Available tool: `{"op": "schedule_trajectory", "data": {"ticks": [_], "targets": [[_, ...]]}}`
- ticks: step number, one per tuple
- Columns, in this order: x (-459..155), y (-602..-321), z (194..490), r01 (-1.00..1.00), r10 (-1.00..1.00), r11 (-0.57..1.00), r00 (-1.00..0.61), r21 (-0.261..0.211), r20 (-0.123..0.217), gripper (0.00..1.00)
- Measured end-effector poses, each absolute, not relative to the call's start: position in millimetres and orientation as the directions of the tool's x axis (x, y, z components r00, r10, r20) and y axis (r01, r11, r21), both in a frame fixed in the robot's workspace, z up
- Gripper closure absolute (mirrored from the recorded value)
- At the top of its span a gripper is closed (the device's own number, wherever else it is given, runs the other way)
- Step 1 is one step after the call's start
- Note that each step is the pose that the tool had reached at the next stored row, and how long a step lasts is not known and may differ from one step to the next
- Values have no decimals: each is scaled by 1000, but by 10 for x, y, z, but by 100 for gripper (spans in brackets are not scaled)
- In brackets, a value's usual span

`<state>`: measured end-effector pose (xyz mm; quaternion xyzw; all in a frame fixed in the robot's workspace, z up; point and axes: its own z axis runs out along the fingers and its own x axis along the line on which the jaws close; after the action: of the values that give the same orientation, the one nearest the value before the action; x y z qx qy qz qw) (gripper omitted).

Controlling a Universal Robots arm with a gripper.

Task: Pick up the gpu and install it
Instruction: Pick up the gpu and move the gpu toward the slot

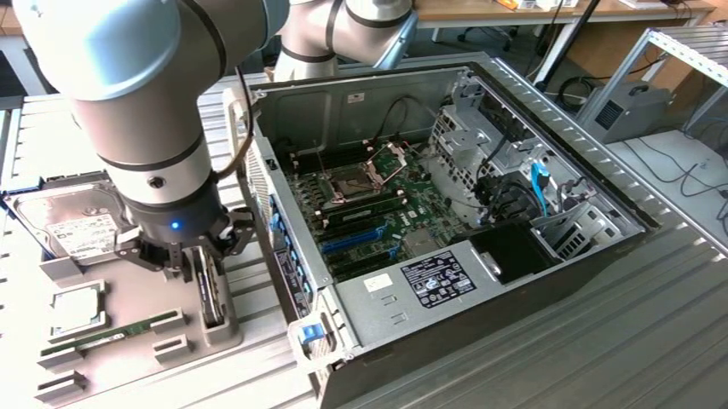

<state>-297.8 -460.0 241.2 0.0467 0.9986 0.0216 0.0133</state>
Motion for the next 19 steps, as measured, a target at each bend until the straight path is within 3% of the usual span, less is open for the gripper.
{"op": "schedule_trajectory", "data": {"ticks": [19], "targets": [[-2991,-4600,2381,93,94,995,-995,44,-24,58]]}}
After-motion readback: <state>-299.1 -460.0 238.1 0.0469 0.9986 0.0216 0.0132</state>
